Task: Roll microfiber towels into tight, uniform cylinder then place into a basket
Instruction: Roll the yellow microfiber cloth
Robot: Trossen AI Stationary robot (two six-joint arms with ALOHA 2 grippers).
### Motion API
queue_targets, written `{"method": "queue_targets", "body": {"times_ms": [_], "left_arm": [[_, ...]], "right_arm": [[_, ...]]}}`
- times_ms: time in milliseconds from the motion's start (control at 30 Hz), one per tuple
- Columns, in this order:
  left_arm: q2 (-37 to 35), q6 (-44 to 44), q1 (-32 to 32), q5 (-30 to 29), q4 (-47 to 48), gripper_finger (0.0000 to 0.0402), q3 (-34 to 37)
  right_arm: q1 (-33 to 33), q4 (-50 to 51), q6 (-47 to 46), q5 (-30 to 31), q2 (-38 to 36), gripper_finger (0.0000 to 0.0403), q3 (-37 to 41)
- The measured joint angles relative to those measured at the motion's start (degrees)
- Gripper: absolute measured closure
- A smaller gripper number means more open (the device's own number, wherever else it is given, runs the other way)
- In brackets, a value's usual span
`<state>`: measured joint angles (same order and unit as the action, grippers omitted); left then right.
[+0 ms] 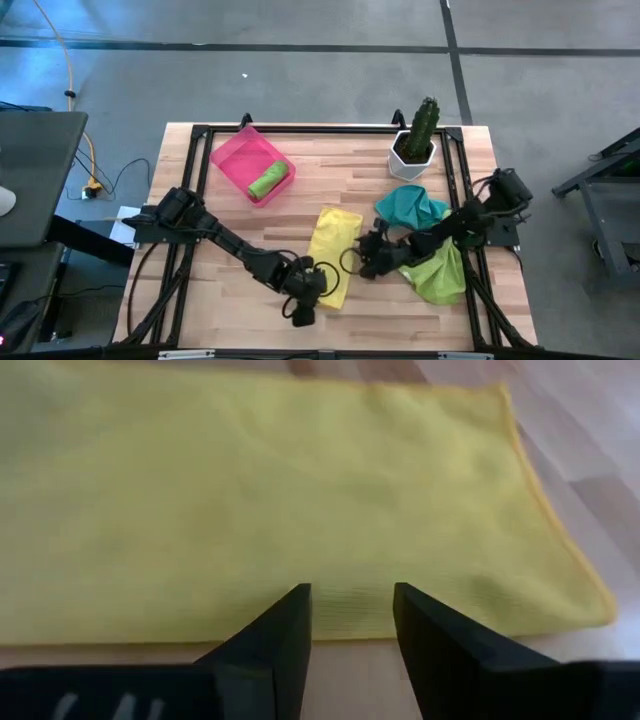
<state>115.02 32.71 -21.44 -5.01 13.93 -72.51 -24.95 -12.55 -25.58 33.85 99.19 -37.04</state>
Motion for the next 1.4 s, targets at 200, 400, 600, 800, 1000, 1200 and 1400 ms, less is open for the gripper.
{"method": "queue_targets", "body": {"times_ms": [200,400,600,800,1000,1200,1400], "left_arm": [[0.00,0.10,1.06,-4.12,-3.97,0.0281,0.00],[0.02,0.11,2.80,-4.55,-4.26,0.0281,0.00],[0.02,-0.37,3.22,-4.00,-3.66,0.0281,0.00],[-1.48,-10.00,3.18,-1.14,0.23,0.0281,0.01],[-2.36,-28.78,2.73,-1.90,6.90,0.0281,0.04],[-1.53,-39.76,2.52,-2.74,13.59,0.0281,0.68],[-1.53,-38.64,2.03,-11.03,16.90,0.0275,0.63]], "right_arm": [[6.19,-1.14,6.05,0.63,3.47,0.0265,-0.17],[12.66,-2.20,17.75,2.58,3.50,0.0265,-0.07],[14.91,-0.26,19.61,-1.31,-0.45,0.0265,0.09],[10.06,5.46,18.80,-9.96,-9.26,0.0265,0.09],[2.81,7.62,19.56,-21.05,-11.76,0.0265,0.07],[-2.51,7.81,28.07,-18.24,-8.68,0.0265,0.07],[-3.80,5.92,29.06,-15.72,-7.52,0.0264,0.02]]}}
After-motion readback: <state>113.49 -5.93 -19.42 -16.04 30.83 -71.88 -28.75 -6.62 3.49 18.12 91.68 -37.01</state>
